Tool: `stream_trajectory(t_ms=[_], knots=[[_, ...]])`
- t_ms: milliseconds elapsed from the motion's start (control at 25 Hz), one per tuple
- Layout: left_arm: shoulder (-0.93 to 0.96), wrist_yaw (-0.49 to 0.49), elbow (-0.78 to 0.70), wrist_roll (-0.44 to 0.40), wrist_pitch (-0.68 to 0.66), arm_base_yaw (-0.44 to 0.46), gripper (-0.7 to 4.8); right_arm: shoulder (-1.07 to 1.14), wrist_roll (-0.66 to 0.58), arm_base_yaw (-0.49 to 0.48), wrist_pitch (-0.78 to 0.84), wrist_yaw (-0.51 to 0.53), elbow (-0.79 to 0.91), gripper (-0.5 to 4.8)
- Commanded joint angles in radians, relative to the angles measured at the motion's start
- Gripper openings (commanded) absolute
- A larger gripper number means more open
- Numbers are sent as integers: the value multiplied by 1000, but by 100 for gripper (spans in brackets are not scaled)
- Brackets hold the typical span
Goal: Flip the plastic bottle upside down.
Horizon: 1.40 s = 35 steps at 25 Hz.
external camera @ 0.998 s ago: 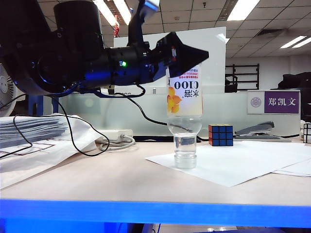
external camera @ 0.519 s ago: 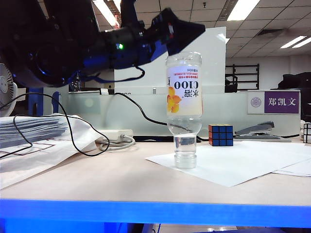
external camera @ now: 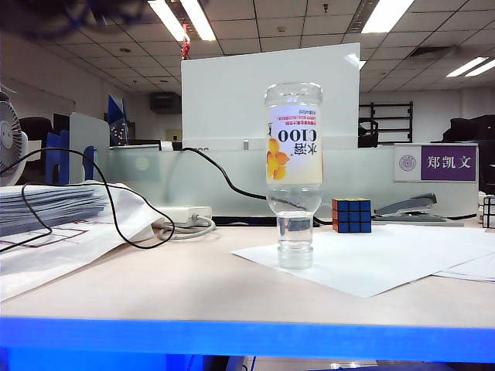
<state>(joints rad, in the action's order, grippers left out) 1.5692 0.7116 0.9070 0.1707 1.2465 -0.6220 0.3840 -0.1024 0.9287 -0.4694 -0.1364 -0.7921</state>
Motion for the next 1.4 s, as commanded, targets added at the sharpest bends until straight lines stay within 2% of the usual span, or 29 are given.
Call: stream_trajectory(t_ms=[40, 80, 120, 160, 200, 240, 280, 399, 639, 839, 1038, 1238, 1398], knots=[[-210, -53, 1, -90, -344, -1, -6, -72, 32, 2, 24, -4, -62, -9], [-262, -80, 2, -135, -435, -2, -6, -89, 32, 1, 23, -4, -70, -9], [-388, -155, 2, -232, -646, -2, -6, -129, 32, 1, 6, -4, -84, -9], [-442, -185, 2, -258, -731, -3, -6, -147, 31, 1, -5, -4, -87, -9], [-562, -240, 2, -283, -904, -2, -6, -193, 26, 1, -34, -4, -87, -9], [-611, -269, 2, -289, -972, -2, -6, -213, 26, 1, -53, -3, -86, -9], [-719, -345, 2, -312, -1115, -2, -6, -254, 26, 0, -97, -6, -86, -9], [-942, -516, 2, -319, -1382, -2, -6, -336, 24, -8, -204, -107, -86, -9], [-1196, -721, 1, -286, -1727, -2, -6, -381, 42, -63, -346, -254, -80, -9], [-1304, -853, 1, -286, -1912, -2, -6, -381, 55, -108, -341, -254, -16, -9], [-1370, -956, -27, -294, -1987, -2, -6, -381, 54, -128, -277, -250, 88, -9], [-1444, -955, -122, -277, -1985, -2, -6, -381, 52, -128, -64, -228, 233, -9], [-1486, -927, -197, -249, -1955, -2, -6, -381, 46, -128, 239, -168, 368, -8]])
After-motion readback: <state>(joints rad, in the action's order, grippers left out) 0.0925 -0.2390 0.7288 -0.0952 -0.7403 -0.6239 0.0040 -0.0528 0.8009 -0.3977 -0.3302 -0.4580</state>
